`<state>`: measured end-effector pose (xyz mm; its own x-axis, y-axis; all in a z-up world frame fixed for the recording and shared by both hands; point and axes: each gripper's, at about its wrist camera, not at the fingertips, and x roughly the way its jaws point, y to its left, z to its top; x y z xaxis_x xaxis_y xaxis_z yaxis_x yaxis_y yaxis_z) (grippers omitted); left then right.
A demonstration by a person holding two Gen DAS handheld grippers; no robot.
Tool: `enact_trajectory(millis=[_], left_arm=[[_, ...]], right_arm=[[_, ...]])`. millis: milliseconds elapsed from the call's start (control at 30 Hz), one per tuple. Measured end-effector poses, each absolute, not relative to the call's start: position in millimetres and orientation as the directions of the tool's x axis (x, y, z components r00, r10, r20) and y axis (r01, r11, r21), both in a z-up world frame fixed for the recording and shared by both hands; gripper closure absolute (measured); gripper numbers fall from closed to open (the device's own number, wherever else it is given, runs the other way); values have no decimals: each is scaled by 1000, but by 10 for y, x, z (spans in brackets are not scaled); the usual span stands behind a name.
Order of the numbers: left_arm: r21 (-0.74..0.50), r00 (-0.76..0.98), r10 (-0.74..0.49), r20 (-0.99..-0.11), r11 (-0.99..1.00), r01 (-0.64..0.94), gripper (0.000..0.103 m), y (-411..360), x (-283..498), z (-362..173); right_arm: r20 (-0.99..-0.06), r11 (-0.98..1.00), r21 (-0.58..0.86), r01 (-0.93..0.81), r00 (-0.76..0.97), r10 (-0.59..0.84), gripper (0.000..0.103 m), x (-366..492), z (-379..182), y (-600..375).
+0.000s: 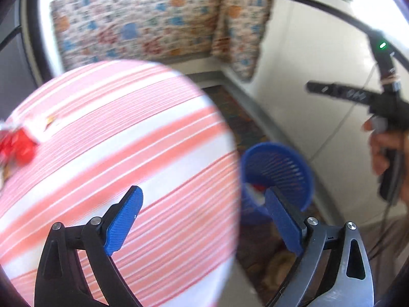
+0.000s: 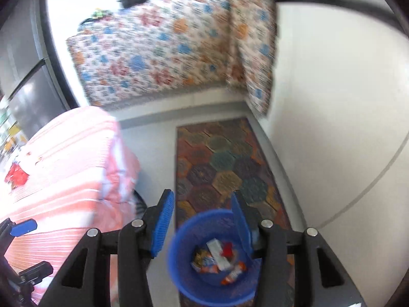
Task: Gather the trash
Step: 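Bring both open grippers back over the table, then close the left gripper on the yellow-green chip bag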
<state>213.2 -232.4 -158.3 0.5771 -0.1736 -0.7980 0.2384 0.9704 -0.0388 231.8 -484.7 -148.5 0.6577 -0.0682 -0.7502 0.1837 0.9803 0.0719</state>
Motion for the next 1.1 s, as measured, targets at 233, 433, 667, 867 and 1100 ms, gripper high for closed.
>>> enact_trajectory(millis=[233,433,667,867,1100], left_arm=[[33,589,25,-808,999,4,6,-1121,1839,-1716],[53,584,126,-802,989,-140,6,-331,1772,-1783],[32,570,141,-810,980,-197,2,112,1843,-1861],[40,560,139,-817,982,-186,0,248,2113,-1872],[69,623,169,-764,981,-183,2,369,2633,-1672]], right_arm=[[-724,996,66,-66,684,93,50,2423,-1462,-3574],[-755,970,84,-226,621,210,50,2418,-1673,-2558],[-791,950,70,-304,564,239,50,2432,-1921,-1817],[-785,946,16,-322,583,211,40,2460,-1991,-1570],[-776,946,12,-323,594,212,40,2435,-2000,-1587]])
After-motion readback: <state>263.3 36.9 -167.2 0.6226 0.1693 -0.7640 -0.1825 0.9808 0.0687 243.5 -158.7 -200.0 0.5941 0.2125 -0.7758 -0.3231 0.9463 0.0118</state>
